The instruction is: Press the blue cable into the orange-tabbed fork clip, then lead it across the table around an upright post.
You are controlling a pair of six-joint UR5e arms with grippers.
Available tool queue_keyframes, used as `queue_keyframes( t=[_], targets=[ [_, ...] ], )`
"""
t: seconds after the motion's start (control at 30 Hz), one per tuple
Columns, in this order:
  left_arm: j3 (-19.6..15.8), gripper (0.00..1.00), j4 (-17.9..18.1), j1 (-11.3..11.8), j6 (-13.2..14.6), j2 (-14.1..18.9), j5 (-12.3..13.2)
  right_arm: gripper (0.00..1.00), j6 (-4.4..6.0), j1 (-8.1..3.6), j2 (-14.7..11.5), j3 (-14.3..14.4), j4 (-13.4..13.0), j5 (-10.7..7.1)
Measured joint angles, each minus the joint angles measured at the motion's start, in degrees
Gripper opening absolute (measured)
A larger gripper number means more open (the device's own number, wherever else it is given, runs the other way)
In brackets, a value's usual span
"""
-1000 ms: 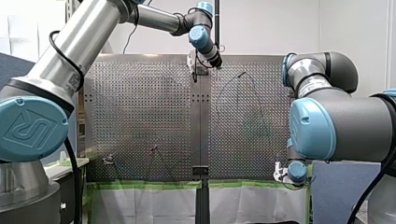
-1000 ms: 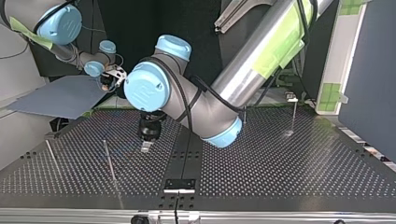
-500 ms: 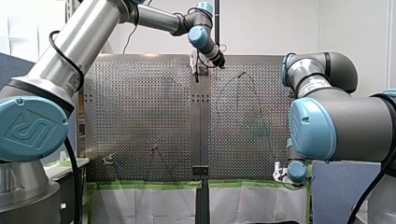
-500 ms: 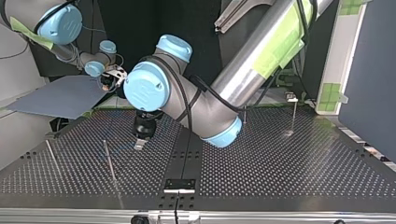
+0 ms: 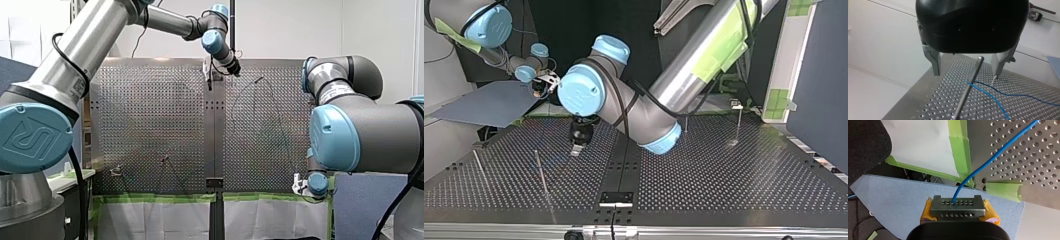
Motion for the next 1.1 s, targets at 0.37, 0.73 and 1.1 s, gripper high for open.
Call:
queue_keyframes(
  t=[0.37,0.73,1.1],
  targets=[
    [-6.0,1.0,5.6,-0.2,0.2,4.0,-0.8,0.0,0.0,0.0,0.0,0.0,0.0,-0.01],
    [-12.0,1.0,11.6,0.1,-0.8,9.9,-2.9,0.0,-0.22,0.17,0.0,-0.1,0.0,-0.01],
    [-18.4,1.0,17.9,0.3,-3.5,15.6,-3.1,0.0,-0.43,0.49,0.0,-0.1,0.2,-0.03]
  ],
)
